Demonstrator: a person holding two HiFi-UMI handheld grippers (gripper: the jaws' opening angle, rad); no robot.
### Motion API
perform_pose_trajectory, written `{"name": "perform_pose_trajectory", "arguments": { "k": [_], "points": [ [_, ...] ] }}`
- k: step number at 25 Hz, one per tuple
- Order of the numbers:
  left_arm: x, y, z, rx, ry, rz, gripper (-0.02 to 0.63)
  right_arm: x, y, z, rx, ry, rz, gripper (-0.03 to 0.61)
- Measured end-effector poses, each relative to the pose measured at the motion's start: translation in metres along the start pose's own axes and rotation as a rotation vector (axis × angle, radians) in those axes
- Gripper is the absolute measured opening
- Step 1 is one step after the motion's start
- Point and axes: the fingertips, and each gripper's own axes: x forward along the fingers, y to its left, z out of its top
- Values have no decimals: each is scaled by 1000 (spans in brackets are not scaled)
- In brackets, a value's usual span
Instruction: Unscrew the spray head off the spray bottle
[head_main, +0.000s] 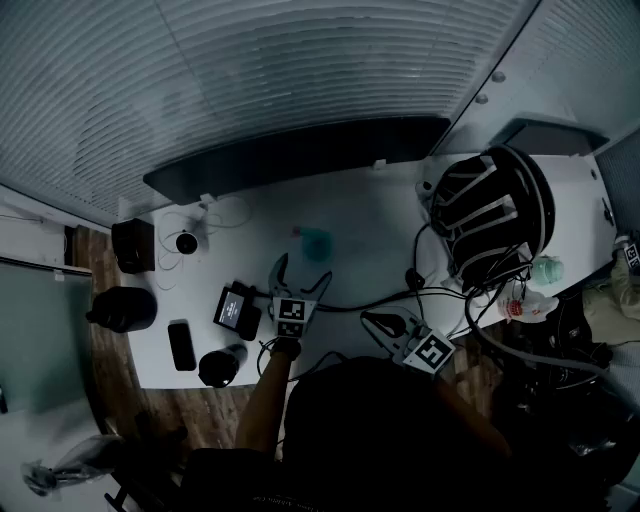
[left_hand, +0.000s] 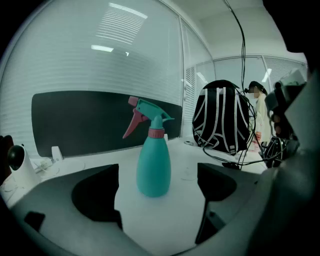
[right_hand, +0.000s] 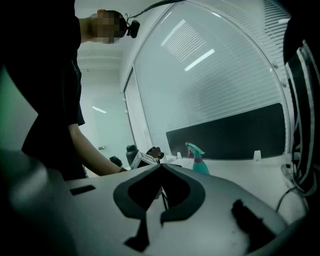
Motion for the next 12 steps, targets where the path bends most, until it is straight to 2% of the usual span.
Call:
{"name": "perform_pose_trajectory", "arguments": {
  "k": [4,9,12],
  "points": [
    [21,9,-11,-34,45,2,489,1,-4,-2,20,4,-5,2],
    [54,17,-7,-31,44,-13,491,-1,-16,-6,38,18,-18,2],
    [70,20,-9,-4,75,10,491,0,-22,-7,39,26,-14,2]
  ]
}}
